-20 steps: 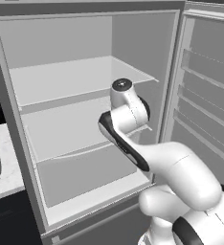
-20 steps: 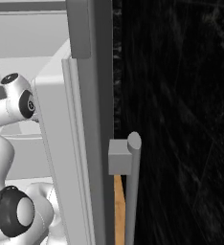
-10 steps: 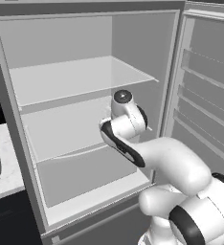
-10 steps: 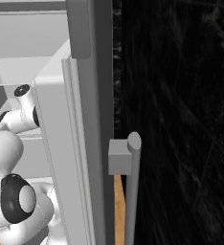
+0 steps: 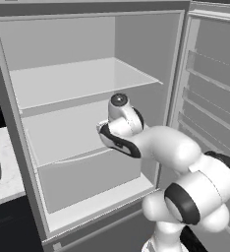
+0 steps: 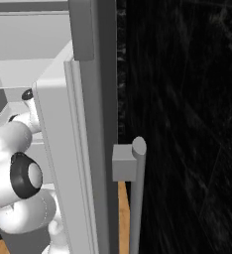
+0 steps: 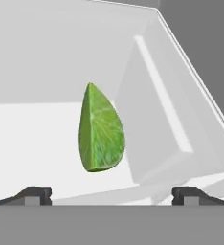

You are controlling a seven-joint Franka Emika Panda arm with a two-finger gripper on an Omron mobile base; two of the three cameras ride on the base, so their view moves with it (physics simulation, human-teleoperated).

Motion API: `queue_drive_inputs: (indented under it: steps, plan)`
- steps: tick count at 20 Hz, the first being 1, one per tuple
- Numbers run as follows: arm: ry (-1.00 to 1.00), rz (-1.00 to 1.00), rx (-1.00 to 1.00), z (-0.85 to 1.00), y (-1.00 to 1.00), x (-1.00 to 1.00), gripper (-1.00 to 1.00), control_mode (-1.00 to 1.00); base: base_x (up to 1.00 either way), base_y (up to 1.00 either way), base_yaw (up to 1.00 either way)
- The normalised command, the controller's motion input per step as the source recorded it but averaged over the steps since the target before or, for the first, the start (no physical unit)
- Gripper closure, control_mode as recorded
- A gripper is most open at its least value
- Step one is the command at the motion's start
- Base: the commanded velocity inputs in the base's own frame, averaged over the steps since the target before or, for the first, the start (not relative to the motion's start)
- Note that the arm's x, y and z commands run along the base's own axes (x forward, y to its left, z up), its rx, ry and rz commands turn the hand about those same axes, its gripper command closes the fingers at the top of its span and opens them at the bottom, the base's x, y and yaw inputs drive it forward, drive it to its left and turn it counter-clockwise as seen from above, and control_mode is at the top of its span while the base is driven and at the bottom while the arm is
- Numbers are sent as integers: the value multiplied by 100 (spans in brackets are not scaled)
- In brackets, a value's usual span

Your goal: Place one lemon wedge and one steak in each tupperware on the nearby counter, to pack two identical lunches.

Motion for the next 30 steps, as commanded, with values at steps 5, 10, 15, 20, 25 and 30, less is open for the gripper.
queue_drive_inputs:
  steps: [5,10,15,20,25,30]
  plan:
    - [0,0,0,-20,5,25,-100,-100,0,0,0]
    - [1,0,0,-32,0,23,-100,-100,0,0,0]
    - [0,0,1,-23,0,19,-100,-100,0,0,0]
    - [0,0,2,-46,2,10,100,-100,0,0,0]
    - [0,0,0,-61,0,1,100,-100,0,0,0]
    - [-2,0,-2,-9,1,-15,100,-100,0,0,0]
